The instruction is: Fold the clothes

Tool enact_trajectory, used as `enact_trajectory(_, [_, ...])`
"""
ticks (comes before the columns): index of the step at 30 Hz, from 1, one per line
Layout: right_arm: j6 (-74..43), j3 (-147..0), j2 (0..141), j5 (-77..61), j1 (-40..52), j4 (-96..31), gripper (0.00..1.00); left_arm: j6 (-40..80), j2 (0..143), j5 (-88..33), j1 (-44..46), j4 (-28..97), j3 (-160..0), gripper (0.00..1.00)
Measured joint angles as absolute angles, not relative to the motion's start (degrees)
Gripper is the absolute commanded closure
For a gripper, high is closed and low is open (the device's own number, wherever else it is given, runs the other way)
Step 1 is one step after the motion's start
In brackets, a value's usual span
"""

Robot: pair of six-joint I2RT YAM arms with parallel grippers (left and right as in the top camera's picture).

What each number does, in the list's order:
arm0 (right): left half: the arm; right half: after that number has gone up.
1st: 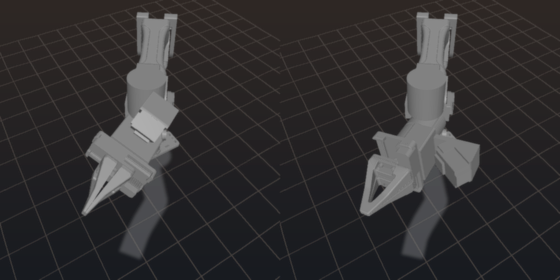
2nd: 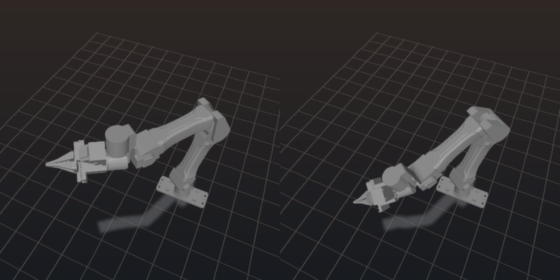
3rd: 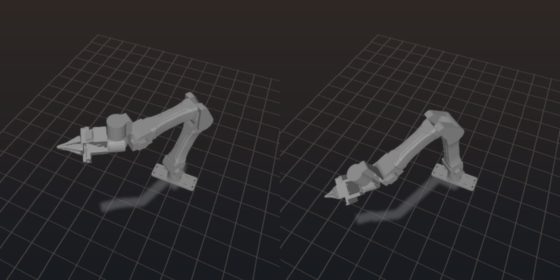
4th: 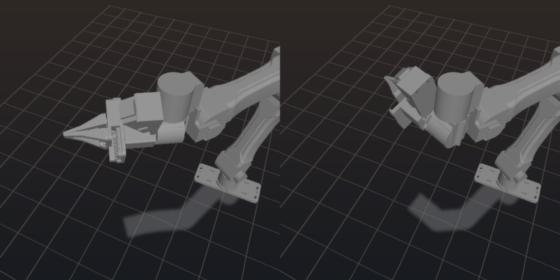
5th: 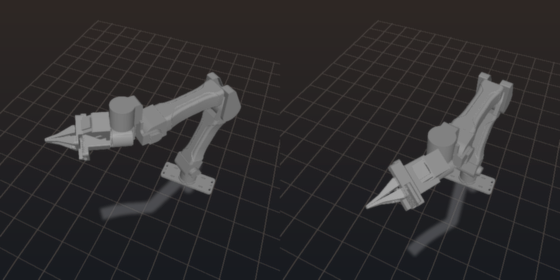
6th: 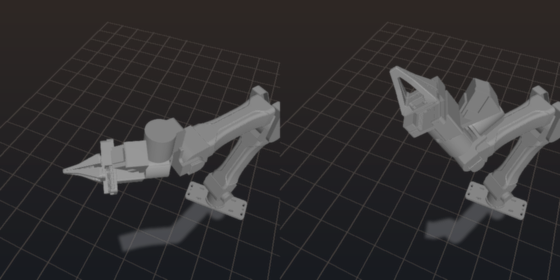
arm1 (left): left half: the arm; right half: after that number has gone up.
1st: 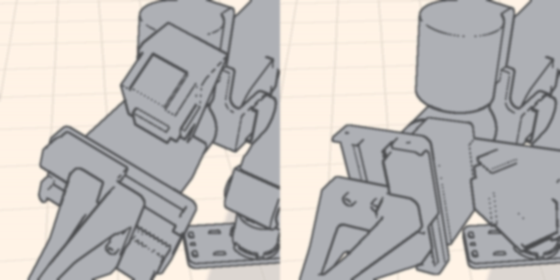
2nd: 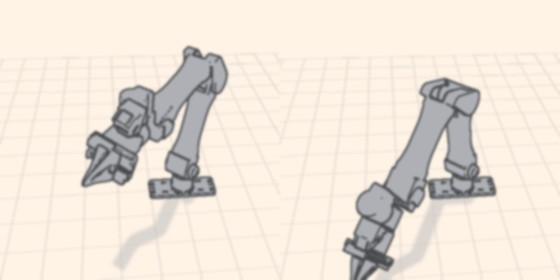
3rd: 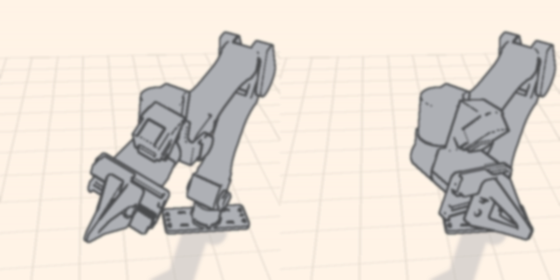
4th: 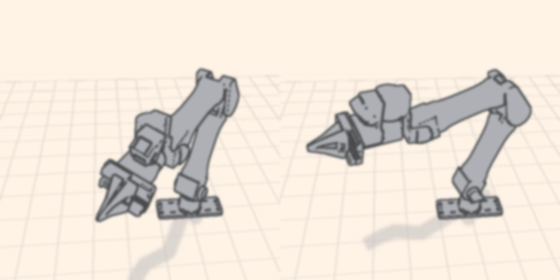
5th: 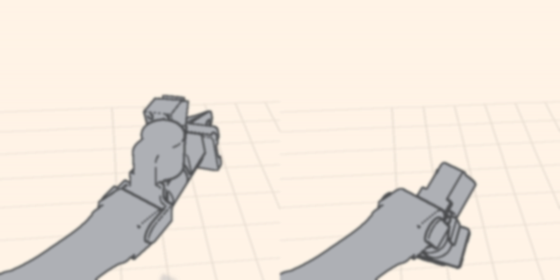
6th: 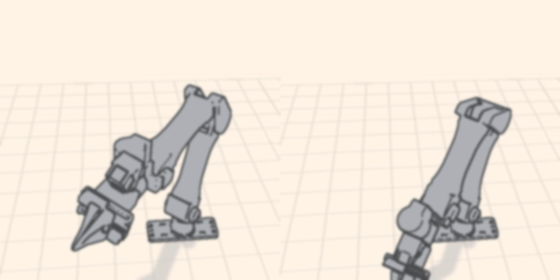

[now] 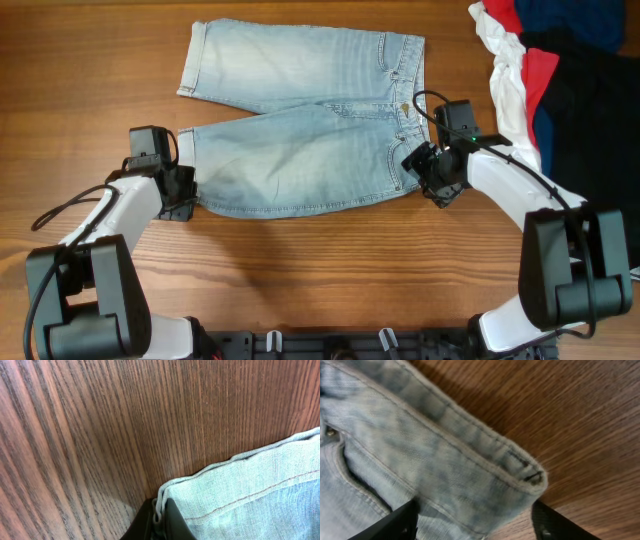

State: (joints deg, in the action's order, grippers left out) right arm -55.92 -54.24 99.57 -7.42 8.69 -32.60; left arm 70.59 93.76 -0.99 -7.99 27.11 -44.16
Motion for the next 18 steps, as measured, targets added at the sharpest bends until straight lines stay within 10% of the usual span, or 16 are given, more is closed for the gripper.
enact_trajectory(4, [-55.92, -54.72, 100.64, -6.00, 8.71, -30.87, 0.92, 70.57, 93.76, -0.99, -7.99, 27.11, -44.16, 0.96])
enact_trajectory(18, [-48.01, -55.20, 80.99, -5.50, 7.77, -48.40, 0.96, 57.69, 70.19, -6.35, -15.11, 43.62, -38.41, 0.96])
